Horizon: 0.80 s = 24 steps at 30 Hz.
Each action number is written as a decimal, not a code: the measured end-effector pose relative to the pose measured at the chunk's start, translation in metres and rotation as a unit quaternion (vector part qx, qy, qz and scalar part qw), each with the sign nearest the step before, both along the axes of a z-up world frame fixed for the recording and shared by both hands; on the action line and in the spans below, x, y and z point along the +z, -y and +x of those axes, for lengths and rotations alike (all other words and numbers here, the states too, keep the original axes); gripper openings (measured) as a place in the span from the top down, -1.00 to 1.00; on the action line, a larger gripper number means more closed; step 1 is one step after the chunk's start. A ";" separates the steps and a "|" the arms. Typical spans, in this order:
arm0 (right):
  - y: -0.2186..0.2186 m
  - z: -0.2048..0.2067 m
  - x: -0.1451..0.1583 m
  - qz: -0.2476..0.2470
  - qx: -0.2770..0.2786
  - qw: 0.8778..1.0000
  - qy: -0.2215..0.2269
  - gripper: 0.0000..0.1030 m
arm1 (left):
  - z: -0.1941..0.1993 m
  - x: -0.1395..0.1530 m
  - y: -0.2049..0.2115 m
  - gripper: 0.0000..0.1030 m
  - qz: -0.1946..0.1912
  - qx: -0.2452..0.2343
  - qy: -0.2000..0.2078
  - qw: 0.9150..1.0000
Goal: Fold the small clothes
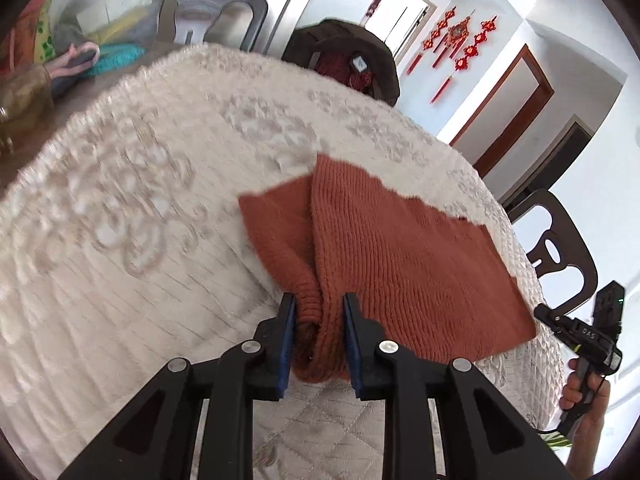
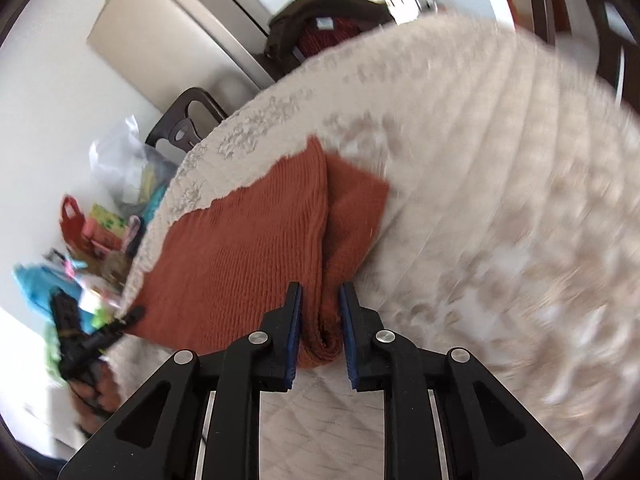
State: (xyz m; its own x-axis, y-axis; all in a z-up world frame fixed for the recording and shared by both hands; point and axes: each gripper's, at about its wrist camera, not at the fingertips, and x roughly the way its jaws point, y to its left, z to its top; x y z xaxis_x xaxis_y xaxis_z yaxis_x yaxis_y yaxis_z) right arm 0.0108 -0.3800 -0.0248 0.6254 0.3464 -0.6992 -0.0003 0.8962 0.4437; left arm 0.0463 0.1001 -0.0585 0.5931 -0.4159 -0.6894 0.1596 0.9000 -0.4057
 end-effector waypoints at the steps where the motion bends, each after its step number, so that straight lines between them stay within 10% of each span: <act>1: -0.001 -0.002 0.006 -0.012 0.000 1.000 0.010 0.63 | -0.001 0.006 -0.001 0.50 0.006 0.003 0.012 1.000; 8: -0.066 0.017 0.019 -0.044 0.085 0.994 0.053 0.63 | 0.015 0.030 0.024 0.50 0.005 -0.025 0.063 0.998; 14: -0.130 0.041 -0.004 -0.070 0.167 0.983 0.041 0.66 | 0.041 -0.002 0.055 0.50 0.055 -0.054 0.031 0.997; 24: -0.157 0.079 -0.026 -0.094 0.186 0.978 0.022 0.75 | 0.036 -0.014 0.054 0.50 0.047 -0.053 0.036 0.997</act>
